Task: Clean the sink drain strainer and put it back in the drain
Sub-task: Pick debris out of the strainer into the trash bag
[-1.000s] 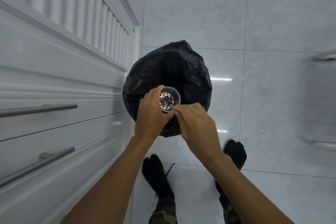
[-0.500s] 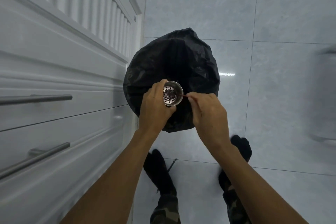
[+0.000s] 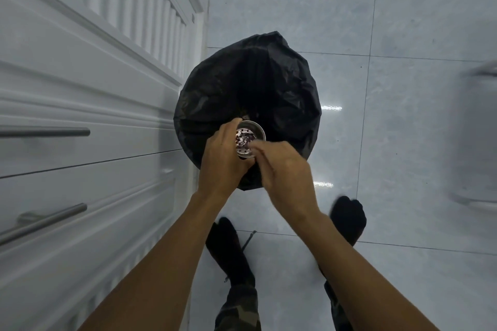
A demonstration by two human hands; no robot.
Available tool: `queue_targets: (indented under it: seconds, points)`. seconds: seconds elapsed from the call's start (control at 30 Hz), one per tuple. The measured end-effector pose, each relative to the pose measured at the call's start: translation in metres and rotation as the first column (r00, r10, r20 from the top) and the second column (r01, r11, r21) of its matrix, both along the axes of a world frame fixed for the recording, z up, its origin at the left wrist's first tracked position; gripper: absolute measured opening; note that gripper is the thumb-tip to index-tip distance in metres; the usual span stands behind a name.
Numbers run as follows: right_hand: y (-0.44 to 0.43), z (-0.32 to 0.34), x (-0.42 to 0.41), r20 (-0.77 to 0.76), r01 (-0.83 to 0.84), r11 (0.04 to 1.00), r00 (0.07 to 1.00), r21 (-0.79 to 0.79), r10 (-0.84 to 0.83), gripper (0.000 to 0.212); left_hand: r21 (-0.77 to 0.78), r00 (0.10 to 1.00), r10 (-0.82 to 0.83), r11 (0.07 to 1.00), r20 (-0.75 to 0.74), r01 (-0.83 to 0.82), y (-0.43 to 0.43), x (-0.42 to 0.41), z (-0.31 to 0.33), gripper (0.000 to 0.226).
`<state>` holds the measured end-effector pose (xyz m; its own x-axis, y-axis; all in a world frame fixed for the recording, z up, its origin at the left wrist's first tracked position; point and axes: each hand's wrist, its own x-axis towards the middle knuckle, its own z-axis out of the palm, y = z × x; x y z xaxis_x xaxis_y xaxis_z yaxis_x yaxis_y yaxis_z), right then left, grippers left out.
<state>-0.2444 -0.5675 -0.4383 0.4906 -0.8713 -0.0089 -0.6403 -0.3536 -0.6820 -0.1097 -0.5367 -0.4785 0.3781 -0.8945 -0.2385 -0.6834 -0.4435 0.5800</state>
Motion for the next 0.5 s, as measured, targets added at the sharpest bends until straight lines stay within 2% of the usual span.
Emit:
queue_targets:
  seconds: [0.1,0.17,0.27,0.4,0.43,0.5]
  points:
    - [-0.023,-0.007,-0.012,-0.057,0.167,0.986,0.985,0.010,-0.166,0.017,0.025,0.999,-0.033,0.999,0.006,0.032,-0.002,0.002,-0.002,0.076]
    - [-0.017,-0.007,-0.015,-0.107,0.127,0.992,0.986,0.013,-0.125,0.017,0.040,1.000,-0.022,0.999,0.017,0.021,-0.002,0.005,-0.003,0.079]
    - [0.003,-0.002,-0.005,-0.091,-0.047,0.998,0.995,0.034,0.050,0.021,0.031,1.000,-0.004,1.000,0.013,0.003,-0.003,0.003,-0.004,0.080]
    - [-0.024,-0.008,-0.011,-0.080,0.174,0.984,0.982,0.030,-0.171,0.018,0.035,0.999,-0.028,0.999,0.022,0.027,-0.007,0.002,-0.007,0.077]
    - [-0.024,-0.009,-0.013,-0.095,0.169,0.985,0.982,0.033,-0.165,0.018,0.042,0.999,-0.030,0.999,0.030,0.028,-0.007,0.004,-0.007,0.079]
    - [-0.011,-0.007,-0.011,-0.127,0.025,0.999,0.992,0.044,-0.019,0.020,0.044,0.998,-0.036,0.998,0.043,0.034,-0.008,0.007,-0.007,0.083]
